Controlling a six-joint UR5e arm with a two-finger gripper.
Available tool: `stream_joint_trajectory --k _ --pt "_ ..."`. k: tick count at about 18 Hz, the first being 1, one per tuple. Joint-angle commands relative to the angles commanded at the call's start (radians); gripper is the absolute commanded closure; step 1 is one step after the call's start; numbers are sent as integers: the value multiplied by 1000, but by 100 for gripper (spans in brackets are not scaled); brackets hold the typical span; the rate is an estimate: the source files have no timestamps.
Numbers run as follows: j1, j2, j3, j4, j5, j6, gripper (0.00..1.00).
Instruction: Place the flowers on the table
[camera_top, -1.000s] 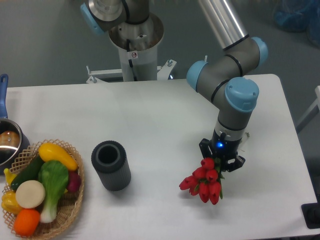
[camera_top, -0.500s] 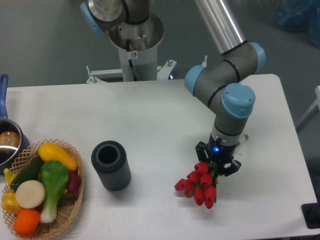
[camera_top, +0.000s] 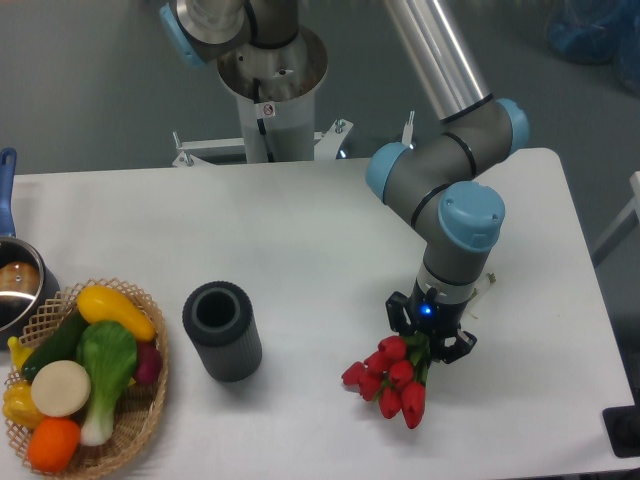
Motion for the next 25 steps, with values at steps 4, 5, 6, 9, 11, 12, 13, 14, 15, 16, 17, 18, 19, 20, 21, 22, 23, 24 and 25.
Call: stream_joint_trajectory --k 4,5,6,9,11,12,13,14,15,16,17,18,19,20,21,22,23,24,25 --pt "0 -3 6 2 0 3 23" --pt "0 -3 14 2 0 5 19" --pt "0 -3 15 2 0 12 19" --pt "2 1 23 3 0 20 13" --pt "14 14 35 5 0 18 0" --pt "18 34 38 3 0 18 0" --pt "20 46 40 6 0 18 0" --pt "28 55 47 15 -2 17 0" --pt "32 67 54 21 -2 12 0" --pt "34 87 55 21 0 5 0" --pt "40 109 60 20 2 -11 0" --pt "46 129 60 17 3 -24 0" --pt "58 159 54 15 3 -26 0" --pt "66 193 54 11 3 -26 0" --pt "66 213 58 8 6 -18 0" --pt "66 231 60 5 37 -17 0" --pt "66 253 60 -1 90 -14 0" --pt "66 268 52 -8 128 -3 0" --pt "67 285 43 -17 141 21 0"
